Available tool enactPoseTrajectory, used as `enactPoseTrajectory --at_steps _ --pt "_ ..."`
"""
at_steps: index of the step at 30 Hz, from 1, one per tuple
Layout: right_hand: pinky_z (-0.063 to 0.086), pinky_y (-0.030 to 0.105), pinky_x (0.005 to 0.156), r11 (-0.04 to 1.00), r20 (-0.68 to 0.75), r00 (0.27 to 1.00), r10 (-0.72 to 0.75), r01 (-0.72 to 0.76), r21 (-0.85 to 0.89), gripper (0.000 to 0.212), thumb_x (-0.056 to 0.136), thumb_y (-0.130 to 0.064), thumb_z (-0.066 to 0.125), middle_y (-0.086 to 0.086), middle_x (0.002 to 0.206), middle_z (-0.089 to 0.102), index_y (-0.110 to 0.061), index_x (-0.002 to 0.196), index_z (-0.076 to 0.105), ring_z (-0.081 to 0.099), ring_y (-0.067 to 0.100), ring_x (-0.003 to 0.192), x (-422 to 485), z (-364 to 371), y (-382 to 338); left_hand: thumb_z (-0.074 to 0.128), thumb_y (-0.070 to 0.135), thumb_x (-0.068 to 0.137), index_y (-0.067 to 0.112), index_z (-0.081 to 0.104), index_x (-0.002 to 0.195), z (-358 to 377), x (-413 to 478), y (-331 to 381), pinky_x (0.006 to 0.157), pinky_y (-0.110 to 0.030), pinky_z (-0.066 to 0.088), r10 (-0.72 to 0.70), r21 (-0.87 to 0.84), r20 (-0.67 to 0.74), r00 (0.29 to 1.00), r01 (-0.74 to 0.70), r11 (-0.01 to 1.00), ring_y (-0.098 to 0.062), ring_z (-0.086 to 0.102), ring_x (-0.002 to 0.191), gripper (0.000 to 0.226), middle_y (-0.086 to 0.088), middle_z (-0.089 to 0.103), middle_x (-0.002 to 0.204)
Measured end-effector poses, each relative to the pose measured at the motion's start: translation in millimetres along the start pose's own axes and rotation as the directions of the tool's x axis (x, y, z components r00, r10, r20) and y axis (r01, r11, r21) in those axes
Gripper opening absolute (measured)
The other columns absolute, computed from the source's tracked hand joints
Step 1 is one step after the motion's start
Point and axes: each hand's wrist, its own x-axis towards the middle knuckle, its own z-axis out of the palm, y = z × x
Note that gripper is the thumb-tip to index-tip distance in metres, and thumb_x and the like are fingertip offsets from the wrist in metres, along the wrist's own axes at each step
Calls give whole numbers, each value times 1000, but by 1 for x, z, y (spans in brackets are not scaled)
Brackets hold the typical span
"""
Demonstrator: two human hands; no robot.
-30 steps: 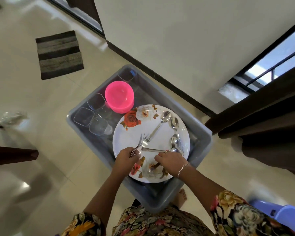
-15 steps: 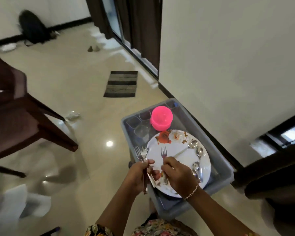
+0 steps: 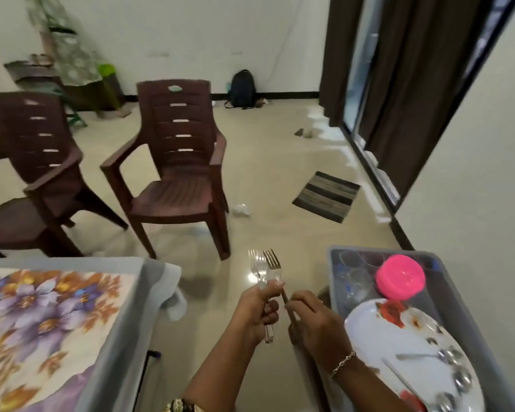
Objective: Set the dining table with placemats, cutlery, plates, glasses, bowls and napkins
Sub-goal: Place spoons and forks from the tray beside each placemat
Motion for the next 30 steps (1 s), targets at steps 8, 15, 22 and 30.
enactPoseTrajectory --at_steps 8,15,22,30 --pt "44 15 60 866 241 932 270 -345 363 23 78 -34 55 -15 73 60 -17 84 68 57 4 66 129 116 -64 60 -1 84 5 53 75 -111 39 99 28 -12 18 98 -158 -202 974 -131 979 -3 27 30 13 -1 45 52" --pt "51 32 65 817 533 810 245 -468 337 17 78 -7 68 -8 64 62 -22 72 62 61 11 64 225 194 -101 58 2 87 3 54 76 -186 68 166 26 -13 19 127 -259 -298 946 -209 943 -3 28 28 12 1 43 43" --pt "51 27 64 817 650 747 138 -457 351 27 81 -5 67 -7 59 58 -23 64 55 57 7 60 311 253 -113 47 21 98 2 61 100 -243 96 221 29 -12 18 108 -373 -412 905 -275 886 -3 29 31 24 -1 43 58" --pt "52 30 56 849 774 618 -136 -330 412 24 79 1 67 -4 59 50 -17 66 56 50 12 60 442 344 -101 36 18 101 8 51 89 -287 164 289 28 -10 17 63 -475 -640 766 -459 751 -4 29 26 22 -6 54 62"
